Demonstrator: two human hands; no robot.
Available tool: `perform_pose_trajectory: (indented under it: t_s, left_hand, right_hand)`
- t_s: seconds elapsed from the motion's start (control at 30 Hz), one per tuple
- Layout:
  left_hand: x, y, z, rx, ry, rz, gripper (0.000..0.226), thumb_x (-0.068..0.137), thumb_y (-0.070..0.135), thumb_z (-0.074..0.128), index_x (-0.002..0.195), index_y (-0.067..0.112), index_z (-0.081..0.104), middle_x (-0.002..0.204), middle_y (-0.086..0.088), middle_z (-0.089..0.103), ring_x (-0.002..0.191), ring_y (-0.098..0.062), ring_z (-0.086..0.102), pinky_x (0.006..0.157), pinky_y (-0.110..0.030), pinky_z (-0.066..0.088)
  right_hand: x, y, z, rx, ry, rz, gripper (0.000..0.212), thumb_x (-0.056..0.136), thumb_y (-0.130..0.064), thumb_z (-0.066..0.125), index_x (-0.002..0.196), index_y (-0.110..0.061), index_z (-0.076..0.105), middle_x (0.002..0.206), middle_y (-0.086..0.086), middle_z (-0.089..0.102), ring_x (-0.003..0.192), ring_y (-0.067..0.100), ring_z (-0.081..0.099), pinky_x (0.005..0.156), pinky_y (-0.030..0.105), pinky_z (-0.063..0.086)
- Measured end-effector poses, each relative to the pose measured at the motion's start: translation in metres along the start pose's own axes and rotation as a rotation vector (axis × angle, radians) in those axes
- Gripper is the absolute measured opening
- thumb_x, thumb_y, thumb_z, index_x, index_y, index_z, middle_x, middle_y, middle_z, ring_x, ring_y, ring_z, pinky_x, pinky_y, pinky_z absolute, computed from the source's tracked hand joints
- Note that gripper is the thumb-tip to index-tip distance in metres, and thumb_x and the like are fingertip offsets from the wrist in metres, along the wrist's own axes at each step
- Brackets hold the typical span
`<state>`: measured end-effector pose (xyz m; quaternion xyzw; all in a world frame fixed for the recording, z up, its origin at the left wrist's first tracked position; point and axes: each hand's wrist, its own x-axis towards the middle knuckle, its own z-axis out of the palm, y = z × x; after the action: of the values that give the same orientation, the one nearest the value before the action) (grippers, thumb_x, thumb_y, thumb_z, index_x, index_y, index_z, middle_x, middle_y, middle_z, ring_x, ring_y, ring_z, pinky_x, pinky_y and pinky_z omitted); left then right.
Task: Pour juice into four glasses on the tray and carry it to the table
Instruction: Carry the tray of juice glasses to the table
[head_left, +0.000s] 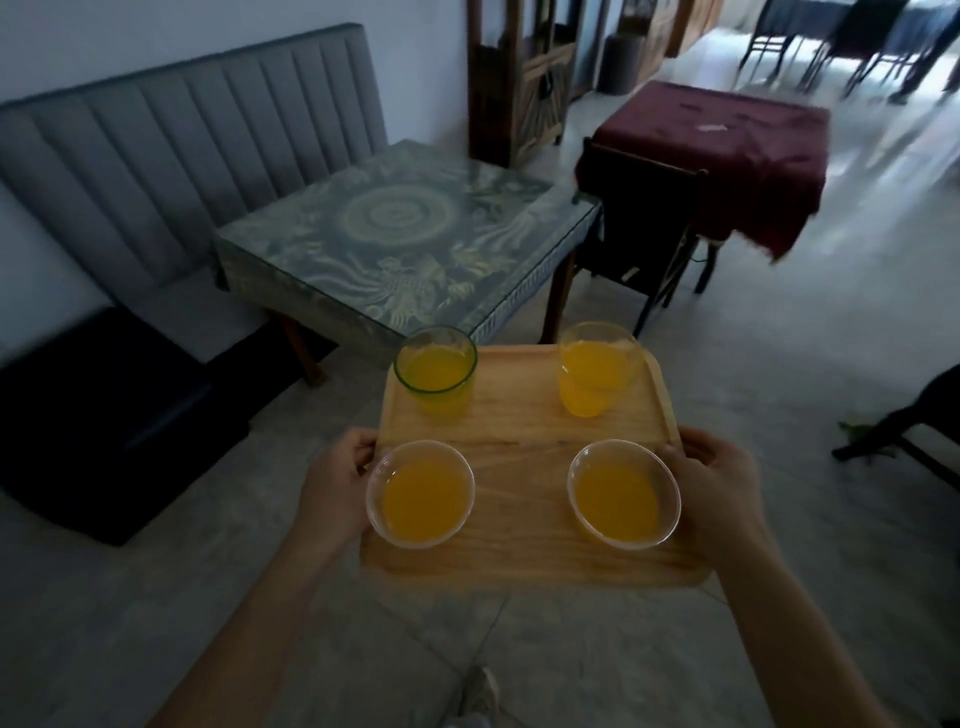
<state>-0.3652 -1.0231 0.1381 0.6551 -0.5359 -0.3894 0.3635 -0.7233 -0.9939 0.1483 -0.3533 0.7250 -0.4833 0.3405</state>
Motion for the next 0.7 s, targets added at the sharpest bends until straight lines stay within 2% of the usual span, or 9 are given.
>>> perform_pose_trajectory:
  t_s: [0.07,0.13,0.23,0.33,0.47,0.53,0.6,0.7]
  left_hand:
    - [0.023,0.007,0.003,0.032,-0.056,0.051,0.022,0.089,0.015,0.075,0.096,0.032,0.063,0.098,0.008,0.074,0.096,-0.013,0.071,0.076,-0.032,0.055]
    - [0.046,0.017,0.007,0.031,-0.1,0.063,0.026,0.086,0.014,0.08,0.096,0.031,0.063,0.1,0.005,0.074,0.097,-0.016,0.071,0.081,-0.041,0.058]
    - [0.076,0.029,0.017,0.074,-0.133,0.089,0.02,0.088,0.017,0.078,0.104,0.02,0.066,0.103,0.0,0.075,0.097,-0.018,0.072,0.083,-0.047,0.059]
    - [0.102,0.036,0.031,0.093,-0.153,0.12,0.018,0.088,0.017,0.078,0.103,0.018,0.067,0.099,0.004,0.075,0.092,-0.014,0.072,0.079,-0.042,0.06]
    - [0.135,0.046,0.056,0.079,-0.187,0.115,0.016,0.09,0.018,0.076,0.103,0.021,0.067,0.099,0.004,0.076,0.091,-0.012,0.073,0.076,-0.036,0.059]
    - [0.148,0.052,0.069,0.049,-0.2,0.109,0.01,0.093,0.015,0.071,0.101,0.021,0.067,0.097,0.004,0.076,0.09,-0.013,0.074,0.074,-0.035,0.059]
    - [0.161,0.059,0.084,0.02,-0.205,0.094,0.01,0.095,0.012,0.067,0.098,0.022,0.067,0.095,0.004,0.077,0.088,-0.014,0.074,0.076,-0.037,0.06]
    - [0.18,0.071,0.106,0.056,-0.212,0.098,0.012,0.095,0.013,0.068,0.1,0.023,0.064,0.093,0.009,0.074,0.087,-0.011,0.072,0.071,-0.031,0.058]
  right_hand:
    - [0.009,-0.003,0.0,0.024,0.038,0.003,0.025,0.091,-0.006,0.067,0.112,-0.019,0.073,0.088,-0.01,0.073,0.072,0.009,0.072,0.062,0.028,0.053]
    - [0.018,-0.006,0.001,0.05,0.075,0.006,0.025,0.09,-0.004,0.068,0.106,-0.022,0.073,0.084,-0.009,0.074,0.069,0.009,0.073,0.06,0.027,0.055]
    - [0.032,-0.009,0.001,0.071,0.109,0.008,0.023,0.089,-0.004,0.069,0.104,-0.02,0.075,0.082,-0.006,0.076,0.07,0.011,0.073,0.055,0.023,0.055]
    - [0.049,-0.01,0.001,0.088,0.139,0.031,0.024,0.089,-0.004,0.07,0.108,-0.017,0.076,0.085,-0.006,0.076,0.074,0.016,0.074,0.06,0.029,0.057]
    - [0.077,-0.01,-0.003,0.109,0.171,0.046,0.028,0.085,-0.002,0.072,0.088,-0.03,0.073,0.074,-0.014,0.076,0.067,0.01,0.073,0.051,0.023,0.056]
    - [0.093,-0.008,-0.005,0.099,0.201,0.063,0.025,0.084,-0.002,0.072,0.095,-0.024,0.076,0.075,-0.009,0.077,0.068,0.013,0.074,0.057,0.029,0.059]
    - [0.112,-0.008,-0.009,0.09,0.227,0.086,0.025,0.086,-0.002,0.071,0.105,-0.018,0.076,0.083,-0.004,0.077,0.075,0.018,0.075,0.071,0.04,0.062]
    - [0.144,-0.01,-0.015,0.072,0.22,0.094,0.027,0.088,-0.005,0.071,0.115,-0.013,0.073,0.09,-0.003,0.074,0.082,0.02,0.073,0.08,0.047,0.062]
